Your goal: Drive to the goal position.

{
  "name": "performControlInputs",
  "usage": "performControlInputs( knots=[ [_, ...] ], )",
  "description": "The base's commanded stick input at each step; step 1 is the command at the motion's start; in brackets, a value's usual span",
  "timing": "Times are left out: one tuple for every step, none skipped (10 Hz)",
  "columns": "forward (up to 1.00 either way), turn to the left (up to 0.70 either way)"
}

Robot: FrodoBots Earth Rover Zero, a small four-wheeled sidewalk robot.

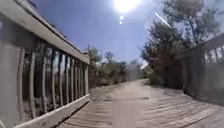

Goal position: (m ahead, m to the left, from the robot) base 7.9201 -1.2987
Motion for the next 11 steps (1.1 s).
performControlInputs(
  knots=[
    [0.44,0.02],
    [0.44,0.02],
    [0.44,0.02],
    [0.44,0.02],
    [0.44,0.02],
    [0.44,0.02],
    [0.44,0.02],
    [0.44,0.02],
    [0.44,0.02],
    [0.44,0.02],
    [0.44,0.02]
  ],
)
